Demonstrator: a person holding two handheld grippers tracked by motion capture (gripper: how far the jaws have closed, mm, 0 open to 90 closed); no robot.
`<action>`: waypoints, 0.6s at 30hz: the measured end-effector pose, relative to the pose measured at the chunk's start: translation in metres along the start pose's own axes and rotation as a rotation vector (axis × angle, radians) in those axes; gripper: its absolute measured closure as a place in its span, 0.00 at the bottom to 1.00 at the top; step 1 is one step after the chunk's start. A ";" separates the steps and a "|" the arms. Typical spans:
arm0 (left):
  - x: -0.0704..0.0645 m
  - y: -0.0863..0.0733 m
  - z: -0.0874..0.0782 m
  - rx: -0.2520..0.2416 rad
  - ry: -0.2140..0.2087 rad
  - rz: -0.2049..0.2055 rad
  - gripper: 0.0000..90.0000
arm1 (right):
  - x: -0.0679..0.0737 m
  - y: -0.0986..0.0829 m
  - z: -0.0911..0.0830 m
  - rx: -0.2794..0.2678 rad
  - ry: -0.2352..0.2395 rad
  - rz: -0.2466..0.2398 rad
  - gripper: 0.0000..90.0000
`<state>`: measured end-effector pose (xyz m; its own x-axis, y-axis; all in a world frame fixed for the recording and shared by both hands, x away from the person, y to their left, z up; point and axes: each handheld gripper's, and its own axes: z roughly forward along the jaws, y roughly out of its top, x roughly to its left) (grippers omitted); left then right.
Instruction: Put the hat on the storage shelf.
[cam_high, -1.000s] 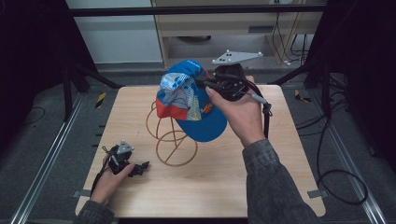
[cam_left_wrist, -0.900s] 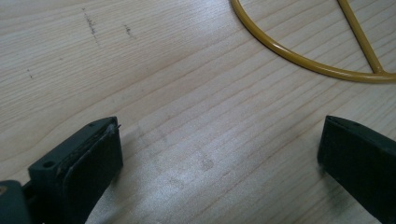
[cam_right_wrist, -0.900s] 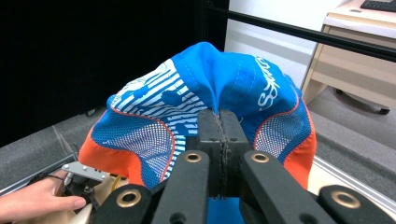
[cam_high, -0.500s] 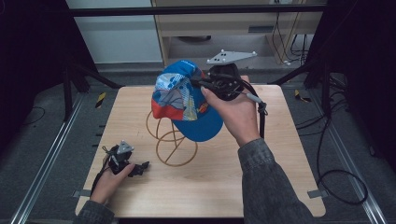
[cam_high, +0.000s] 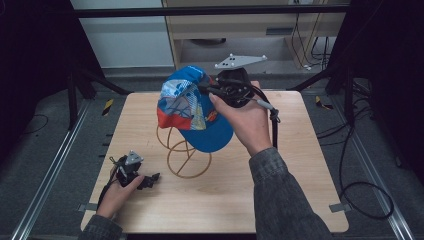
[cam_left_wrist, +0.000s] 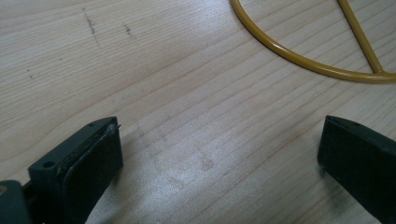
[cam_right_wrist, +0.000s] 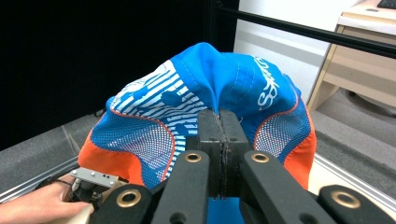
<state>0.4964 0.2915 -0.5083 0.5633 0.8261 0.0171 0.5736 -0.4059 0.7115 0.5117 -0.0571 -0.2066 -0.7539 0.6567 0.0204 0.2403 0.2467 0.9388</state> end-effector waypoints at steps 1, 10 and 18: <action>0.000 0.000 0.000 0.000 0.000 0.000 0.00 | 0.000 0.000 0.001 0.001 0.001 0.002 1.00; 0.000 0.000 0.000 0.000 0.000 0.000 0.00 | 0.006 0.006 0.008 -0.006 0.014 -0.006 1.00; 0.000 0.000 0.000 0.000 0.000 0.000 0.00 | 0.009 0.008 0.016 0.005 0.024 -0.010 1.00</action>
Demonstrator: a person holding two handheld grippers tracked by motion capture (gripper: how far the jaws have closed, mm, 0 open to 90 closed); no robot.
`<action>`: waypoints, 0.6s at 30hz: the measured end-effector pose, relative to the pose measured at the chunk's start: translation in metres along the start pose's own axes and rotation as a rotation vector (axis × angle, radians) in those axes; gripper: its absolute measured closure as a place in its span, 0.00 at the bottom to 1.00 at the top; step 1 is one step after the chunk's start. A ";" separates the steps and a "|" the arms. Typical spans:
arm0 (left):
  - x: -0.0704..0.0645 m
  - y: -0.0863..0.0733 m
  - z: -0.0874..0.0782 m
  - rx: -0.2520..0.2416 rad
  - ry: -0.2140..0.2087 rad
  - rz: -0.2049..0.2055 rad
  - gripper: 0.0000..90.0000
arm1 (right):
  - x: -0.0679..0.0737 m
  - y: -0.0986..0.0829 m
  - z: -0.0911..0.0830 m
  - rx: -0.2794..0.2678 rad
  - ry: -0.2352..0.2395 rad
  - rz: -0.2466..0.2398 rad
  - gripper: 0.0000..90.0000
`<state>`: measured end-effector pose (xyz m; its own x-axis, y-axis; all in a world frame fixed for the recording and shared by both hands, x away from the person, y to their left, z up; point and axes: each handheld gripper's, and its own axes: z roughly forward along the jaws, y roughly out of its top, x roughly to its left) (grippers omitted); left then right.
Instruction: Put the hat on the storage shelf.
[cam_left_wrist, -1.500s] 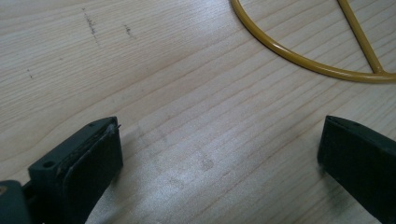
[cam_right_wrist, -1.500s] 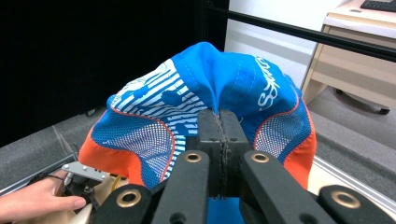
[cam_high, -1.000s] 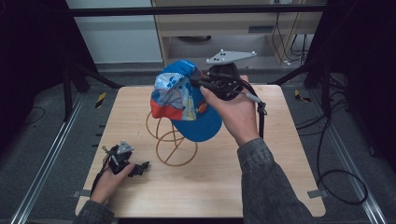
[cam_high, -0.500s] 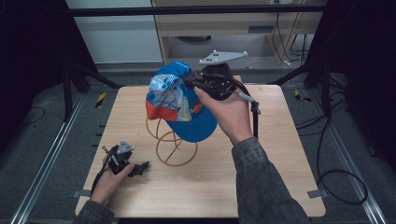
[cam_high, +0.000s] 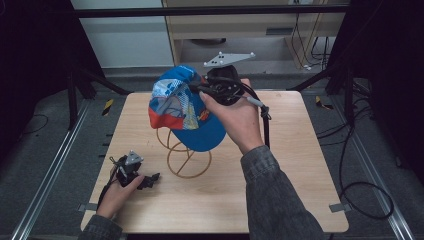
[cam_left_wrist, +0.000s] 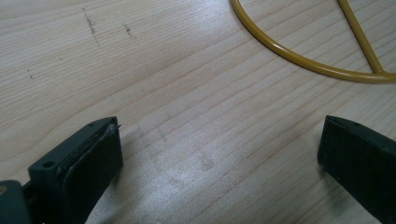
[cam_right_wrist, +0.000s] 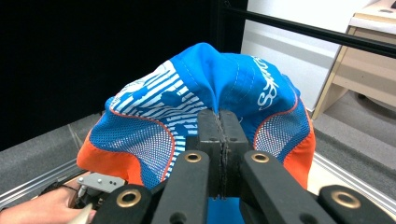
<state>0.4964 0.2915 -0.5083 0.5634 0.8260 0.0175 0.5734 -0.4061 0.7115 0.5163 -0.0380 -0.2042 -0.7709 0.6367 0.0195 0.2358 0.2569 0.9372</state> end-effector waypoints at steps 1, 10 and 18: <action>0.000 0.000 0.000 0.001 0.000 0.000 0.00 | 0.000 0.000 0.001 0.002 0.000 -0.001 1.00; 0.000 0.000 0.000 0.000 0.000 0.000 0.00 | 0.002 -0.003 0.015 0.029 0.016 -0.002 1.00; 0.000 0.000 0.000 0.000 0.000 0.001 0.00 | 0.003 -0.007 0.033 0.068 0.028 0.003 1.00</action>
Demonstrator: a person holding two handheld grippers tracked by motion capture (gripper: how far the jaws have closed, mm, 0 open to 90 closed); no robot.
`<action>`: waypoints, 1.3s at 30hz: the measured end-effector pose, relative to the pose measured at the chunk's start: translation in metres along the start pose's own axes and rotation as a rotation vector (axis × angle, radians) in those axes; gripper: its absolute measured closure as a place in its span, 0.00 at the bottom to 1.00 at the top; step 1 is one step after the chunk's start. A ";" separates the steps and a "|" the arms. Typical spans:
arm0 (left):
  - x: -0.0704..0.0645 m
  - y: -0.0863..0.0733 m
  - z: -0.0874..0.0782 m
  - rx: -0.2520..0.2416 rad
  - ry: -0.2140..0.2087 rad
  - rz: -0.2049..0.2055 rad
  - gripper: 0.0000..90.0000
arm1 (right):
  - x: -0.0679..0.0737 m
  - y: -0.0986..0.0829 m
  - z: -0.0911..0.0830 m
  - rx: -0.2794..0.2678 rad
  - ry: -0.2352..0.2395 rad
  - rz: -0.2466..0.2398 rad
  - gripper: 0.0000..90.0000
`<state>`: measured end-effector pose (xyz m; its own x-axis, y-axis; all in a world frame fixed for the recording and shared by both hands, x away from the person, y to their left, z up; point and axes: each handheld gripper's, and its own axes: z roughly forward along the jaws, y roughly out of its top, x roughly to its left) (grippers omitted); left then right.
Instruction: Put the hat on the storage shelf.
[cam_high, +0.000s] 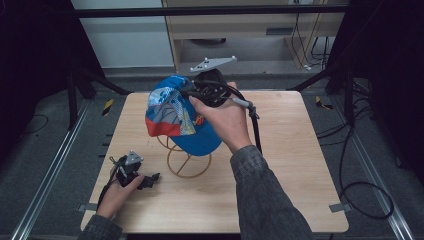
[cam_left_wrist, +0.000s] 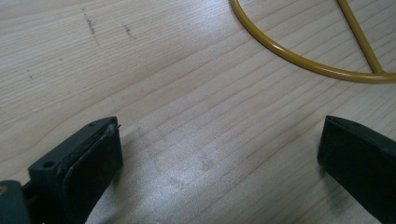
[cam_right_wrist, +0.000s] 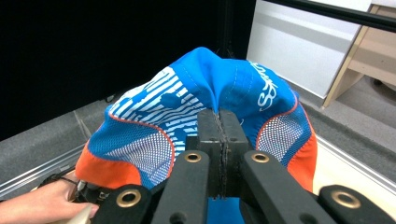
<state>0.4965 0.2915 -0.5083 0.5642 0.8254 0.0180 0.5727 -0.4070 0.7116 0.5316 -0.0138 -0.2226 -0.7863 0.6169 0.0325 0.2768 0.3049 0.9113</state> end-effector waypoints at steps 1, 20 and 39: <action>0.000 0.000 0.000 0.000 0.000 0.000 0.00 | 0.001 0.000 0.002 0.003 0.003 0.001 1.00; 0.000 0.000 0.000 0.000 0.000 0.000 0.00 | -0.002 -0.015 0.020 0.073 0.008 0.018 1.00; 0.000 0.000 0.000 0.000 0.000 0.000 0.00 | -0.002 -0.025 0.029 0.121 0.018 0.021 1.00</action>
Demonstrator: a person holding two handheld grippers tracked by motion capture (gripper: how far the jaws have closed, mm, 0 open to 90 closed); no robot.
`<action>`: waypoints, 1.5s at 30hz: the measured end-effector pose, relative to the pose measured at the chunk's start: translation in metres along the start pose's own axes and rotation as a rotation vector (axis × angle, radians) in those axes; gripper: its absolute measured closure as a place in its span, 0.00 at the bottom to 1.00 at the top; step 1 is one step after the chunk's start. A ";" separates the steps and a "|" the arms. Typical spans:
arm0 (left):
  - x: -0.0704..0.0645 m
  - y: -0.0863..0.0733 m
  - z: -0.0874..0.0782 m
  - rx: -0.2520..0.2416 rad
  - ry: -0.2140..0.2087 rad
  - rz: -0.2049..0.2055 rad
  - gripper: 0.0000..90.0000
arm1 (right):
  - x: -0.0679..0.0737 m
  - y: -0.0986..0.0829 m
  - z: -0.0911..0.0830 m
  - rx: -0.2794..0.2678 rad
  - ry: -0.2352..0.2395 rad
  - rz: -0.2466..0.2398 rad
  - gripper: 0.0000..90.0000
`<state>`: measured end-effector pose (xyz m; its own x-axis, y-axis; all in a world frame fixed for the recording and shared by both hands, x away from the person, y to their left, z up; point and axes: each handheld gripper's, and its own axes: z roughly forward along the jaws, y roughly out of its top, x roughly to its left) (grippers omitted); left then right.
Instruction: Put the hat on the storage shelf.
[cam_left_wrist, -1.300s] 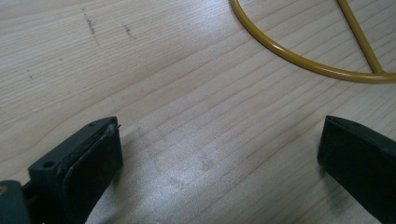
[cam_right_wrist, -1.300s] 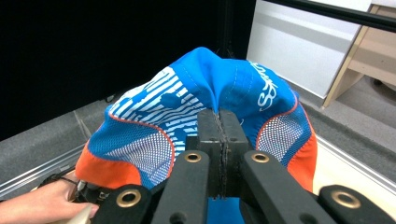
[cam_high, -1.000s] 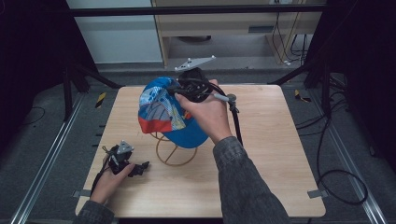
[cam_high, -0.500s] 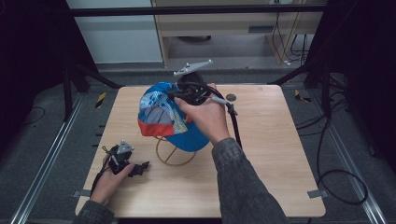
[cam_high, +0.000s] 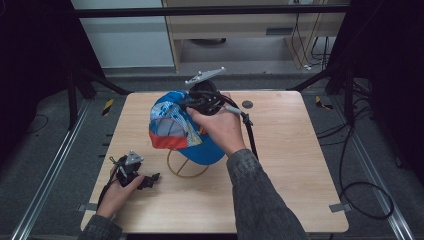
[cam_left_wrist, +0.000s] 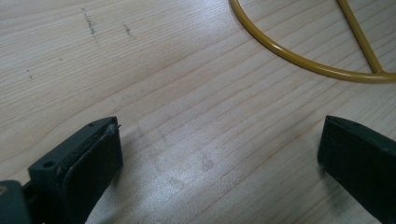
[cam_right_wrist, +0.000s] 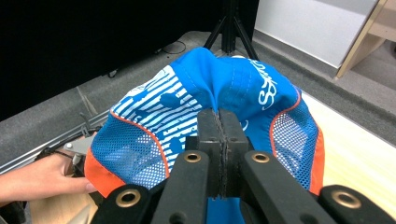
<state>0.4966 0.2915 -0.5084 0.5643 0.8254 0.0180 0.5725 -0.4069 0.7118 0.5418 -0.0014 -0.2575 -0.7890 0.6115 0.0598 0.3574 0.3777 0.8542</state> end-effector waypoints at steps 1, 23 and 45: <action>0.000 0.000 0.000 0.000 0.000 0.000 0.00 | 0.000 0.000 0.000 0.001 0.002 0.001 1.00; 0.000 0.000 0.000 0.000 0.000 0.000 0.00 | 0.000 -0.003 0.005 0.016 -0.002 0.005 1.00; 0.000 0.000 0.000 0.000 0.000 0.000 0.00 | 0.000 -0.006 0.002 0.010 0.002 0.013 0.93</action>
<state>0.4966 0.2916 -0.5083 0.5645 0.8253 0.0177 0.5726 -0.4069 0.7117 0.5409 -0.0024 -0.2638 -0.7855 0.6147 0.0718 0.3724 0.3768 0.8482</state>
